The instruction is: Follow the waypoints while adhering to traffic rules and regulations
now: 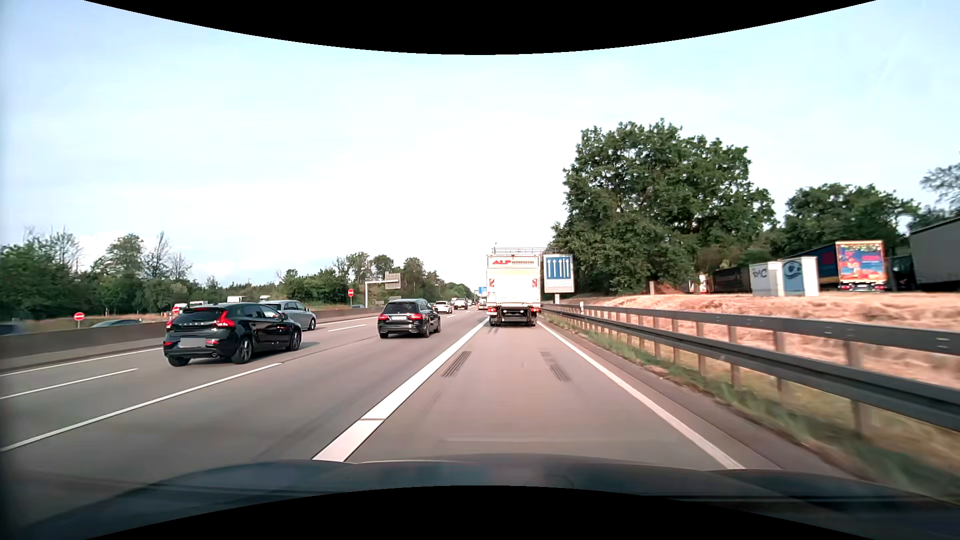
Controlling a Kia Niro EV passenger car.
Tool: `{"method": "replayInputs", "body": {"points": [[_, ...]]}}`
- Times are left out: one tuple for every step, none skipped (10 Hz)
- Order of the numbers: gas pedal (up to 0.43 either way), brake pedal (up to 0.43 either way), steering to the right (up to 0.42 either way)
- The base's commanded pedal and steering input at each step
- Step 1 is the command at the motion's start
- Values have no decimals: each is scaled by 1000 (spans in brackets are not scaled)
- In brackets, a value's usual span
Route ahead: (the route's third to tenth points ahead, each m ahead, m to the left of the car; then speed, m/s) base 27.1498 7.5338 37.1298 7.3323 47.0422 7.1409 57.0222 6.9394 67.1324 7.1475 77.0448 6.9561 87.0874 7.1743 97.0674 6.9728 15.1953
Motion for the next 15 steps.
{"method": "replayInputs", "body": {"points": [[59,0,-4],[59,0,-4],[59,0,-4],[67,0,-4],[67,0,-4],[67,0,-4],[67,0,-4],[67,0,-5],[67,0,-4],[67,0,-4],[67,0,-5],[79,0,-5],[79,0,-4],[79,0,-5],[79,0,-5]]}}
